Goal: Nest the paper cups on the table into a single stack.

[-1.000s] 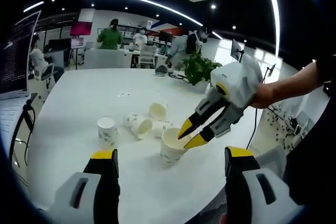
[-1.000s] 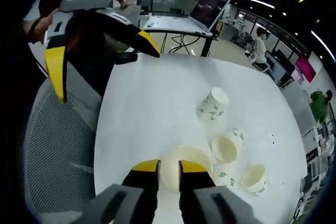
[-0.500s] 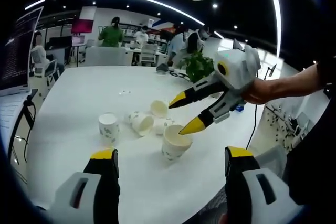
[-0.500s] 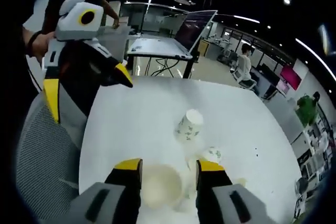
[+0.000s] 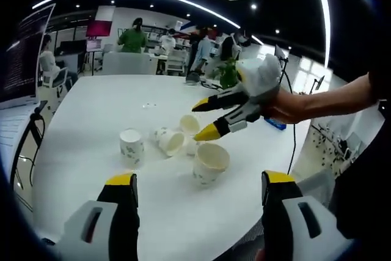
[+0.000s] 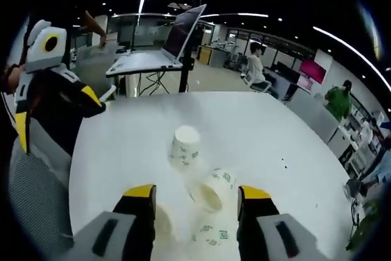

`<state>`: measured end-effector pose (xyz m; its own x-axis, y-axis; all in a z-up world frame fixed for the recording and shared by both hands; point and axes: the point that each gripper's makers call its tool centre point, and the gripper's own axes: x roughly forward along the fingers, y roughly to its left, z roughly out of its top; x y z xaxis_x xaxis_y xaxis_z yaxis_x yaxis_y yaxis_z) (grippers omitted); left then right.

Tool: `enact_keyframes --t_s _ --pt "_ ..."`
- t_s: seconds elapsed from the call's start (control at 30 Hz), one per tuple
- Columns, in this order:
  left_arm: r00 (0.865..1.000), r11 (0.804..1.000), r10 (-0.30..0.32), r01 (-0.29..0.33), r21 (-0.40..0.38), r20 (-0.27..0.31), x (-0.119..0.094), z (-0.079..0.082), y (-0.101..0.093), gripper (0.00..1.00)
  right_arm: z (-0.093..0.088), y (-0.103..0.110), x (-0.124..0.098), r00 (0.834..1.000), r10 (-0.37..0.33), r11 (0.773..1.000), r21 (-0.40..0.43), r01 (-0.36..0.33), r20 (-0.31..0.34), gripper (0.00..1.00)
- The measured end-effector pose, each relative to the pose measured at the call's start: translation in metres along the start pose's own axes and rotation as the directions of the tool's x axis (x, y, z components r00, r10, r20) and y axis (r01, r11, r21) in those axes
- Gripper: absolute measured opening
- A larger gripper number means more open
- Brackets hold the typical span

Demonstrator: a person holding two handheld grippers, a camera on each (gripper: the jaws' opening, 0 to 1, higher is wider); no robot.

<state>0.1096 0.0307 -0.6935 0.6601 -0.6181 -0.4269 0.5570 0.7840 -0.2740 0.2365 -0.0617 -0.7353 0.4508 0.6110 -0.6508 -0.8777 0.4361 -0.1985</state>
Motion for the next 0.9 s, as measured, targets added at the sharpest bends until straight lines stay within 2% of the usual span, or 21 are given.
enact_keyframes --t_s 0.13,0.2,0.57,0.9 --pt "1.000 1.000 0.003 -0.003 -0.005 -0.002 -0.001 -0.001 0.001 0.82 -0.021 -0.019 0.014 0.996 -0.061 0.998 -0.025 0.059 -0.070 0.53" --pt "1.000 1.000 0.006 -0.006 -0.009 -0.004 0.000 -0.003 0.003 0.82 -0.031 -0.028 0.029 0.995 -0.067 0.998 -0.016 0.066 -0.069 0.53" --pt "1.000 1.000 0.023 -0.023 -0.016 -0.011 -0.004 -0.004 0.012 0.82 -0.044 -0.038 0.057 0.991 -0.067 0.998 -0.023 0.064 -0.114 0.50" --pt "0.999 0.998 0.047 -0.047 -0.029 -0.021 -0.010 -0.006 0.017 0.82 -0.047 -0.035 0.071 0.987 -0.071 0.993 -0.104 0.056 -0.142 0.52"
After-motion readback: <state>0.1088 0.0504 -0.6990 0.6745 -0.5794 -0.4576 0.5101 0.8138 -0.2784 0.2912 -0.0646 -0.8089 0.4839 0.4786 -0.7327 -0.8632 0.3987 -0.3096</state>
